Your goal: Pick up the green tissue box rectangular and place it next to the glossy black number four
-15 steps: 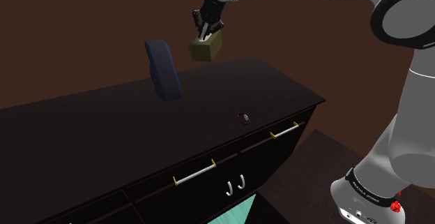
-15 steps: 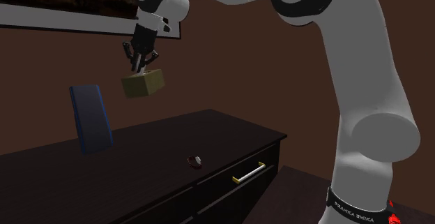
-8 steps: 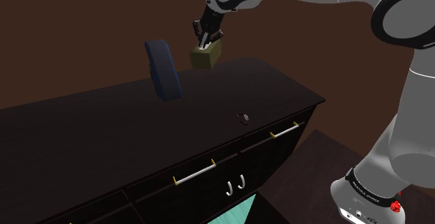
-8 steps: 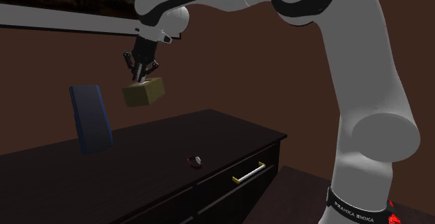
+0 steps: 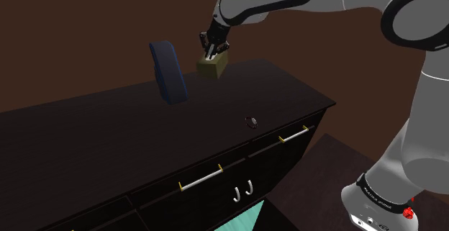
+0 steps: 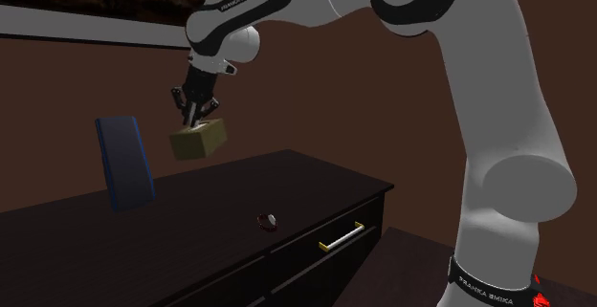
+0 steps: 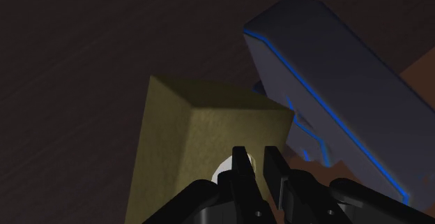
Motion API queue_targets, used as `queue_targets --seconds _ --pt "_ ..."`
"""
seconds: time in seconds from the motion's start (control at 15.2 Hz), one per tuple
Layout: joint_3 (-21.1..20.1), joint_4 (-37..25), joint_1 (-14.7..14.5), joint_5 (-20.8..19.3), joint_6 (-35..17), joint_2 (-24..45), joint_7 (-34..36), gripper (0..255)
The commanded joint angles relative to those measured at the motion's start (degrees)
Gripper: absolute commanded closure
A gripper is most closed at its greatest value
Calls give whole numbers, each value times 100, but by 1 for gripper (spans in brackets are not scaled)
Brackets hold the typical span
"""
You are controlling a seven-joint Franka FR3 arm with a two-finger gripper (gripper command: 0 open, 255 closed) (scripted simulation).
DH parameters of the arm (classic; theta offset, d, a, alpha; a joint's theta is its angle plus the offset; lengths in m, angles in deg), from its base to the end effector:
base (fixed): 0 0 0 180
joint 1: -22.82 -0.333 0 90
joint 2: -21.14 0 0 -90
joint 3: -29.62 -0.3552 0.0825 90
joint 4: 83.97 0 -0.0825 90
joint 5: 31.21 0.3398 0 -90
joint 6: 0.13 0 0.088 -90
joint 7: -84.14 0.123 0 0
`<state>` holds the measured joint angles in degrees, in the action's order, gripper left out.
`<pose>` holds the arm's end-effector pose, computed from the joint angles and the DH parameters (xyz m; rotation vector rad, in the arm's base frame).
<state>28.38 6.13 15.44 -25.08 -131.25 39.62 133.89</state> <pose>0.6599 0.1016 0.5340 -2.6226 1.0699 -0.4226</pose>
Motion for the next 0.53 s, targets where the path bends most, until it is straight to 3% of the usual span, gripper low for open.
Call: queue_targets --seconds 0.0,0.46 --pt "-3 129 3 13 -147 15 -21 255" --pt "-18 488 6 53 -632 142 -83 255"
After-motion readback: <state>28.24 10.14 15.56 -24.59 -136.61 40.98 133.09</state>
